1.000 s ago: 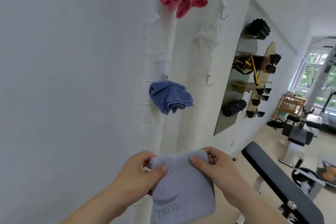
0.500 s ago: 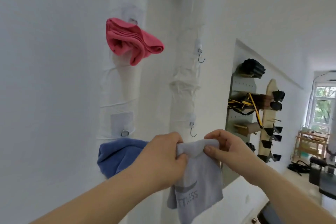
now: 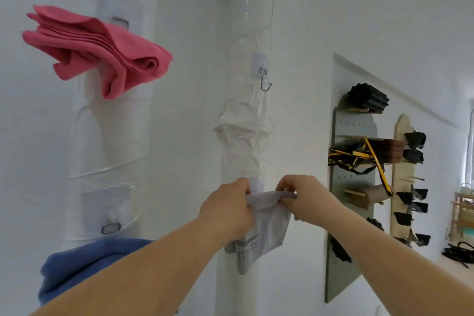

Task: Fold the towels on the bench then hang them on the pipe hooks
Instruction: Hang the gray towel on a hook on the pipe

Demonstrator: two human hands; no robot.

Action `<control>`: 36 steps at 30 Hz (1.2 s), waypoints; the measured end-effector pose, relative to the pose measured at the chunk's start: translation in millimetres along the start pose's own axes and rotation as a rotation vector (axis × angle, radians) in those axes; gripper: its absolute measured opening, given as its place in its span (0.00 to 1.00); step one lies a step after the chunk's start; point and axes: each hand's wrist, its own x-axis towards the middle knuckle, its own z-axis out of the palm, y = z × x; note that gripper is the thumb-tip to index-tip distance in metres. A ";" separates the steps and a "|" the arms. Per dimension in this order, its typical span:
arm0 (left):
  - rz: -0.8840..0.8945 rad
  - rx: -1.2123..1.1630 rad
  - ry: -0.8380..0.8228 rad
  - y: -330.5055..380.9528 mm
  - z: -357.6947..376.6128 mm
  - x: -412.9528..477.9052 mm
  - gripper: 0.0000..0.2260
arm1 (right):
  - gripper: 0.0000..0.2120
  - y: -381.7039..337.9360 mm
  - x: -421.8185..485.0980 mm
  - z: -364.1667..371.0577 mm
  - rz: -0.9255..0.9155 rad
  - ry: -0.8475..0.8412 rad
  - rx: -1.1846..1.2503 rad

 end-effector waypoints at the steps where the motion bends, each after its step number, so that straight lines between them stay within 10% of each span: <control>1: -0.008 0.018 0.004 -1.3 3.9 5.7 0.05 | 0.10 2.8 7.1 5.0 0.016 -0.015 0.005; 17: 0.362 0.665 0.034 -2.7 43.9 16.2 0.15 | 0.19 49.1 16.1 72.9 -0.031 0.051 0.020; 26: 0.167 0.415 0.032 2.4 61.1 0.9 0.18 | 0.08 39.4 -5.6 49.1 0.108 -0.347 0.426; 30: 0.124 0.403 0.040 2.4 65.1 -1.0 0.24 | 0.32 46.6 -8.3 46.1 0.093 -0.402 0.511; 36: 0.083 0.223 0.086 -4.1 85.7 -1.0 0.20 | 0.27 43.2 -4.8 48.9 -0.056 -0.372 0.302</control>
